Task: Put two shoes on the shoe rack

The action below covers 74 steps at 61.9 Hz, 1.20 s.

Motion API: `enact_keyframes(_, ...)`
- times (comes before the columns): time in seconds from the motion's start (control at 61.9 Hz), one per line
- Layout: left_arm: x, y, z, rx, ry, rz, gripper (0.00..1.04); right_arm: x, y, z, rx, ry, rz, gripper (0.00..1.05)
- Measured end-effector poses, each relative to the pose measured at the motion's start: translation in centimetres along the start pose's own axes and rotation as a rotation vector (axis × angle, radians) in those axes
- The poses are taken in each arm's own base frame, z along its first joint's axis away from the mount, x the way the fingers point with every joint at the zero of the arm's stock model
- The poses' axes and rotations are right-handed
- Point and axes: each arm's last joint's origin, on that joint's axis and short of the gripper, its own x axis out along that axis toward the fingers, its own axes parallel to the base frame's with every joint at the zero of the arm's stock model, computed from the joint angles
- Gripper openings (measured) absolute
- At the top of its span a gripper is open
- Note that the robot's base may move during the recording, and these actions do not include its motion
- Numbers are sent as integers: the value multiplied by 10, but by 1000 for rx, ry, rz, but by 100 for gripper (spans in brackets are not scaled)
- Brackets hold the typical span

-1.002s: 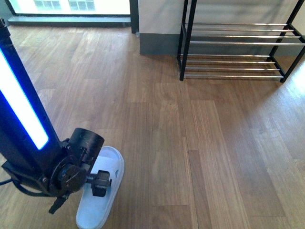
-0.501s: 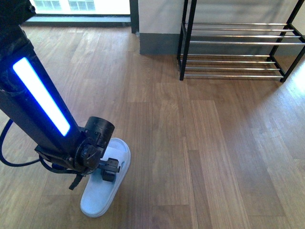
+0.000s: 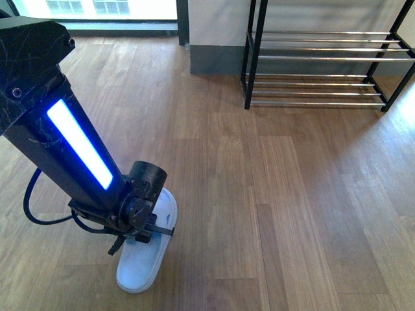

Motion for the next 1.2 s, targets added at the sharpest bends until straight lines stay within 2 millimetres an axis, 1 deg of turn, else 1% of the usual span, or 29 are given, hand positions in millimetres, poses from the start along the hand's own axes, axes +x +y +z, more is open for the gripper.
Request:
enact_keyframes(0.016,0,1,0,-4,0,-2,8,0,0,0,0,0,0,1)
enact_keyframes(0.081,0,1,1,-8,-2,-4,2,0,0,0,0,0,0,1)
enact_keyframes(0.21,-5,3,-2,-18,-21,-6,2,0,0,0,0,0,0,1)
enact_keyframes(0.291,-15,5,-3,-27,-31,-2,2,0,0,0,0,0,0,1)
enact_keyframes(0.323,-23,7,-2,-32,-47,-1,2,0,0,0,0,0,0,1)
enact_keyframes(0.372,-31,10,0,-40,-65,2,2,0,0,0,0,0,0,1)
enact_keyframes(0.436,-48,16,4,-65,-106,0,2,0,0,0,0,0,0,1)
enact_keyframes(0.453,-57,18,5,-73,-126,-1,2,0,0,0,0,0,0,1)
enact_keyframes(0.501,-69,22,8,-83,-155,-1,2,0,0,0,0,0,0,1)
enact_keyframes(0.517,-79,24,9,-91,-175,-2,2,0,0,0,0,0,0,1)
enact_keyframes(0.566,-93,28,11,-105,-204,-5,2,0,0,0,0,0,0,1)
enact_keyframes(0.582,-102,30,12,-118,-222,-10,2,0,0,0,0,0,0,1)
enact_keyframes(0.614,-112,33,12,-128,-240,-13,2,0,0,0,0,0,0,1)
enact_keyframes(0.63,-122,35,12,-135,-256,-17,2,0,0,0,0,0,0,1)
enact_keyframes(0.679,-137,38,11,-144,-278,-19,2,0,0,0,0,0,0,1)
enact_keyframes(0.695,-146,41,9,-150,-289,-21,2,0,0,0,0,0,0,1)
enact_keyframes(0.743,-160,44,7,-158,-300,-23,2,0,0,0,0,0,0,1)
enact_keyframes(0.76,-169,46,4,-164,-304,-21,2,0,0,0,0,0,0,1)
enact_keyframes(0.792,-178,49,1,-166,-311,-19,2,0,0,0,0,0,0,1)
enact_keyframes(0.808,-187,52,-2,-171,-315,-21,2,0,0,0,0,0,0,1)
enact_keyframes(0.857,-200,56,-6,-183,-318,-26,2,0,0,0,0,0,0,1)
enact_keyframes(0.954,-247,73,-19,-218,-356,-19,2,0,0,0,0,0,0,1)
enact_keyframes(0.986,-256,77,-21,-226,-366,-14,2,0,0,0,0,0,0,1)
enact_keyframes(1.002,-266,80,-23,-233,-379,-11,2,0,0,0,0,0,0,1)
enact_keyframes(1.051,-279,86,-25,-242,-398,-2,2,0,0,0,0,0,0,1)
enact_keyframes(1.067,-288,89,-27,-248,-411,3,2,0,0,0,0,0,0,1)
enact_keyframes(1.099,-297,92,-28,-254,-426,5,2,0,0,0,0,0,0,1)
enact_keyframes(1.131,-315,98,-30,-267,-458,10,2,0,0,0,0,0,0,1)
enact_keyframes(1.196,-336,106,-34,-283,-500,22,2,0,0,0,0,0,0,1)
